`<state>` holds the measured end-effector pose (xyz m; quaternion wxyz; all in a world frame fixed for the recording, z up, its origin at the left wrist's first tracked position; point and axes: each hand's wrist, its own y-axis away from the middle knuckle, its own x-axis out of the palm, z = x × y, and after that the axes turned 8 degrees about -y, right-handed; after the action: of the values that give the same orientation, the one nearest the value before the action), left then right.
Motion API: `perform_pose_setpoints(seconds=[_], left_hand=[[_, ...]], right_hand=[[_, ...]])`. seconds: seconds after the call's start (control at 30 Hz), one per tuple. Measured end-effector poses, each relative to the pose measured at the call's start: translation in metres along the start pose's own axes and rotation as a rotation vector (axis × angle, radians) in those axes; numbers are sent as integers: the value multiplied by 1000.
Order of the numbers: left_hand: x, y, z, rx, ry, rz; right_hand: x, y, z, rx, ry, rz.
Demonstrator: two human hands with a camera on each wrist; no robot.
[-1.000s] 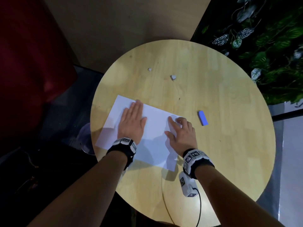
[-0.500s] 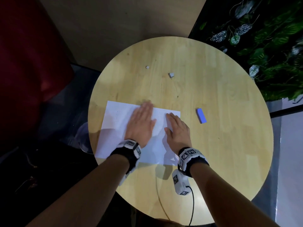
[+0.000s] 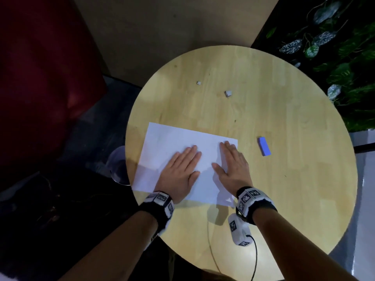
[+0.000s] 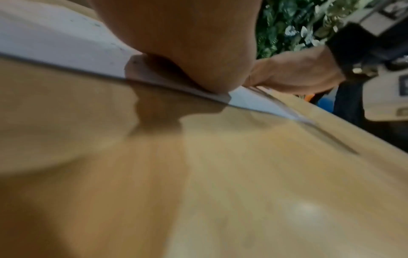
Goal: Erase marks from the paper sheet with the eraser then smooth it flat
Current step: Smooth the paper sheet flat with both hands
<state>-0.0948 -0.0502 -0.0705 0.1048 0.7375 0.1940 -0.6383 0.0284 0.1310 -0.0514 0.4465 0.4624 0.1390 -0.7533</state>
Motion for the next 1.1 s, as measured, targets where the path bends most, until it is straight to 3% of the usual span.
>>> perform_pose_setpoints(seconds=[0.03, 0.2, 0.27, 0.37, 0.43, 0.5, 0.67, 0.77, 0.8, 0.9, 0.97, 1.1], left_hand=[[-1, 6, 10, -16, -11, -6], [-19, 25, 81, -437, -133, -38], [-18, 8, 64, -419, -52, -63], [-2, -20, -6, -143, 97, -46], [9, -23, -31, 2, 55, -26], [9, -18, -12, -50, 42, -77], [-5, 18, 96, -370, -23, -162], [-11, 14, 105, -574, -47, -210], [-11, 5, 93, -566, -30, -199], [-3, -12, 43, -240, 59, -76], [-1, -6, 44, -152, 19, -70], [-7, 25, 116, -502, -76, -153]], right_hand=[[-2, 1, -2, -11, 3, 16], [-2, 1, -2, -8, -16, 41], [-1, 1, 1, 3, -17, 37], [0, 3, 4, -25, 29, 43], [0, 4, 4, -43, 49, 55], [-1, 7, 5, -48, 45, 73], [-3, 12, 10, -58, -8, 41], [1, 13, 12, -66, 31, 48], [3, 13, 13, -66, 37, 57], [5, 14, 13, -64, 46, 69], [2, 13, 12, -82, 51, 77], [-1, 15, 15, -82, 24, 113]])
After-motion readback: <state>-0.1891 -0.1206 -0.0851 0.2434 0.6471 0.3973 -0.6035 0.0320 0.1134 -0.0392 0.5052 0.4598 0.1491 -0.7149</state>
